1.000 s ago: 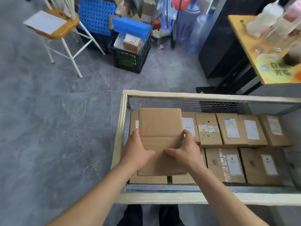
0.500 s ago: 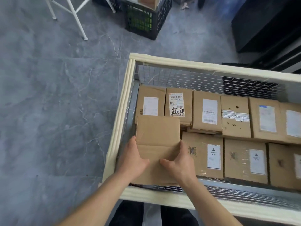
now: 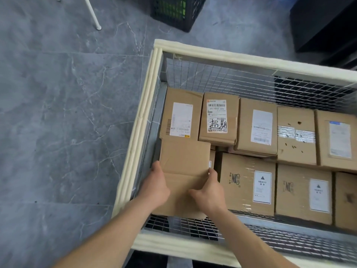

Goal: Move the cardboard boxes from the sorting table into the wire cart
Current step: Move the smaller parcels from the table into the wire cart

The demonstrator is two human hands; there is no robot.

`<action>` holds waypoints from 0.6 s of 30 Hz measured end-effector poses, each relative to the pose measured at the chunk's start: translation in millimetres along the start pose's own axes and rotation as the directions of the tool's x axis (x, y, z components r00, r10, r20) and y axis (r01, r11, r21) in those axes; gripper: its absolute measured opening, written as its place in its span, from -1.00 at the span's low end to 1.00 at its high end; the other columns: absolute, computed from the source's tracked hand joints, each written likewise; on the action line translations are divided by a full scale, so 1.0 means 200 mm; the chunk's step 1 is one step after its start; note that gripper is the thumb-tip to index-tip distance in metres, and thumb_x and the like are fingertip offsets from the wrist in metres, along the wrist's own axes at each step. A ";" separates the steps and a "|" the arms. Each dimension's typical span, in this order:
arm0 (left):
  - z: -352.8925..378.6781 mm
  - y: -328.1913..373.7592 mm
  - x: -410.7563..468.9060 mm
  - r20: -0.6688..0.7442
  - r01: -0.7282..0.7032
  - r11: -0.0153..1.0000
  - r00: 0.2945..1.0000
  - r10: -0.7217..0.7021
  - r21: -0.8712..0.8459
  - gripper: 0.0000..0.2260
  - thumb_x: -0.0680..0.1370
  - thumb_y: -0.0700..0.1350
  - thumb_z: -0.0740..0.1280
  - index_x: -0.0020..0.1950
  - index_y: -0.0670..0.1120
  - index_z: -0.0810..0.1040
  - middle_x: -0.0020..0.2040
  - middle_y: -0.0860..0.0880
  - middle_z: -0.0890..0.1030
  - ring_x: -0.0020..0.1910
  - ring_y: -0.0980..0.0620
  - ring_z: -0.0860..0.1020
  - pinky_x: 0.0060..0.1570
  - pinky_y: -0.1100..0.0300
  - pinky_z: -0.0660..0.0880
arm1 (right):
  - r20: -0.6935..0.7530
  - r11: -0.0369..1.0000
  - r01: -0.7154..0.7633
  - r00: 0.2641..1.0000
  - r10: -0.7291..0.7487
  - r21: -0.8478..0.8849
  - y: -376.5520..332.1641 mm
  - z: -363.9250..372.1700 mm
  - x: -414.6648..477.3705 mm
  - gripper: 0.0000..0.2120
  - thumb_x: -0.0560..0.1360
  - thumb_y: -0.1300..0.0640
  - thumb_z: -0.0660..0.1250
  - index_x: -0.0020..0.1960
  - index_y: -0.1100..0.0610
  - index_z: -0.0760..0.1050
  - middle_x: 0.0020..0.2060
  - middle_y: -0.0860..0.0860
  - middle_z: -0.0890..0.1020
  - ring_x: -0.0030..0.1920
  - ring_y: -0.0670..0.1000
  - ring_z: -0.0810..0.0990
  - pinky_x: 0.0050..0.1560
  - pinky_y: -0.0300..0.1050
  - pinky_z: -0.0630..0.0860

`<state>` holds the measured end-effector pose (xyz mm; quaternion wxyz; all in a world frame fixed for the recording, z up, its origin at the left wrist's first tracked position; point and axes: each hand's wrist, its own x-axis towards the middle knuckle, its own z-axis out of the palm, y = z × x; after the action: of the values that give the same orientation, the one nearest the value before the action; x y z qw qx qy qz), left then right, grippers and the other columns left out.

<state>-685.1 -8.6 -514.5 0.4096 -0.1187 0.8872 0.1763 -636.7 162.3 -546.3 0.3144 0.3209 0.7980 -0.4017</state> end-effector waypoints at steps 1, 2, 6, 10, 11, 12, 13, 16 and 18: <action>0.01 0.01 0.01 -0.003 0.012 1.000 1.000 -0.012 0.015 -0.36 0.56 -0.30 0.28 0.55 -0.05 0.04 0.22 -0.08 0.53 -0.02 -0.08 0.60 -0.08 0.01 0.60 | 0.005 1.000 -0.003 1.000 0.003 -0.012 0.01 0.01 0.03 -0.16 0.40 0.15 0.48 0.54 0.01 0.10 -0.15 -0.17 0.41 -0.16 -0.05 0.46 -0.12 -0.16 0.45; 0.03 0.01 0.03 -0.004 0.025 0.999 1.000 -0.025 0.027 -0.37 0.56 -0.31 0.25 0.55 -0.05 0.04 0.19 -0.09 0.54 -0.04 -0.09 0.60 -0.11 0.02 0.60 | 0.011 1.000 -0.002 1.000 0.003 -0.022 0.01 0.02 0.06 -0.18 0.41 0.17 0.46 0.54 0.02 0.10 -0.16 -0.18 0.41 -0.17 -0.06 0.46 -0.14 -0.16 0.45; 0.06 0.03 0.11 -0.028 0.066 0.996 0.998 -0.065 0.067 -0.52 0.57 -0.33 0.23 0.44 -0.14 0.15 0.11 -0.14 0.56 -0.02 -0.15 0.61 -0.09 -0.06 0.62 | 0.039 0.999 0.013 0.999 -0.011 -0.050 0.03 0.07 0.15 -0.27 0.43 0.16 0.44 0.47 -0.01 0.13 -0.15 -0.23 0.43 -0.20 -0.18 0.46 -0.26 -0.20 0.42; 0.11 0.02 0.18 -0.077 0.094 0.991 0.993 -0.087 0.098 -0.61 0.59 -0.34 0.19 0.38 -0.17 0.19 0.03 -0.14 0.57 -0.09 -0.13 0.60 -0.14 -0.07 0.61 | 0.057 0.999 -0.007 0.998 0.010 -0.049 0.06 0.13 0.20 -0.34 0.45 0.17 0.43 0.41 -0.04 0.15 -0.10 -0.16 0.49 -0.16 -0.17 0.48 -0.22 -0.15 0.46; 0.12 0.01 0.20 -0.091 0.108 0.990 0.991 -0.100 0.091 -0.63 0.60 -0.34 0.15 0.40 -0.16 0.19 0.01 -0.12 0.56 -0.11 -0.11 0.59 -0.20 -0.05 0.59 | 0.059 0.999 -0.006 0.998 0.009 -0.054 0.06 0.14 0.21 -0.33 0.45 0.16 0.42 0.42 -0.03 0.13 -0.09 -0.14 0.51 -0.16 -0.16 0.49 -0.25 -0.15 0.46; 0.13 0.01 0.21 -0.098 0.121 0.990 0.989 -0.114 0.075 -0.64 0.63 -0.33 0.11 0.42 -0.16 0.19 0.00 -0.10 0.55 -0.13 -0.10 0.58 -0.25 -0.01 0.56 | 0.061 0.998 0.003 0.998 0.001 -0.060 0.06 0.15 0.22 -0.30 0.45 0.14 0.42 0.44 -0.03 0.11 -0.08 -0.12 0.53 -0.16 -0.13 0.51 -0.26 -0.13 0.46; 0.13 0.01 0.23 -0.100 0.125 0.989 0.988 -0.117 0.073 -0.63 0.64 -0.32 0.06 0.45 -0.17 0.19 0.03 -0.10 0.53 -0.11 -0.09 0.57 -0.25 0.00 0.55 | 0.062 0.997 0.013 0.998 -0.009 -0.070 0.06 0.16 0.22 -0.27 0.44 0.13 0.42 0.46 -0.02 0.07 -0.07 -0.09 0.55 -0.15 -0.08 0.54 -0.26 -0.11 0.48; 0.14 0.03 0.23 -0.090 0.107 0.983 0.992 -0.094 0.150 -0.56 0.63 -0.31 0.04 0.52 -0.24 0.11 0.31 -0.19 0.47 0.13 -0.15 0.57 0.02 -0.06 0.60 | 0.083 0.994 0.028 0.996 -0.019 -0.109 0.05 0.15 0.23 -0.19 0.46 0.10 0.41 0.51 -0.01 -0.04 -0.03 -0.04 0.59 -0.13 0.00 0.58 -0.25 -0.09 0.50; 0.14 0.06 0.20 -0.067 0.108 0.976 0.993 -0.097 0.191 -0.44 0.62 -0.31 0.12 0.59 -0.26 -0.01 0.44 -0.21 0.34 0.24 -0.16 0.52 0.08 0.00 0.58 | 0.124 0.986 0.031 0.992 -0.010 -0.163 0.05 0.13 0.23 -0.14 0.50 0.08 0.39 0.56 0.01 -0.14 -0.06 -0.04 0.56 -0.19 -0.03 0.54 -0.32 -0.16 0.43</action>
<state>-696.3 10.1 -559.5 0.4024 -0.1289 0.9041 0.0639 -651.0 156.3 -598.0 0.3841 0.2603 0.8108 -0.3567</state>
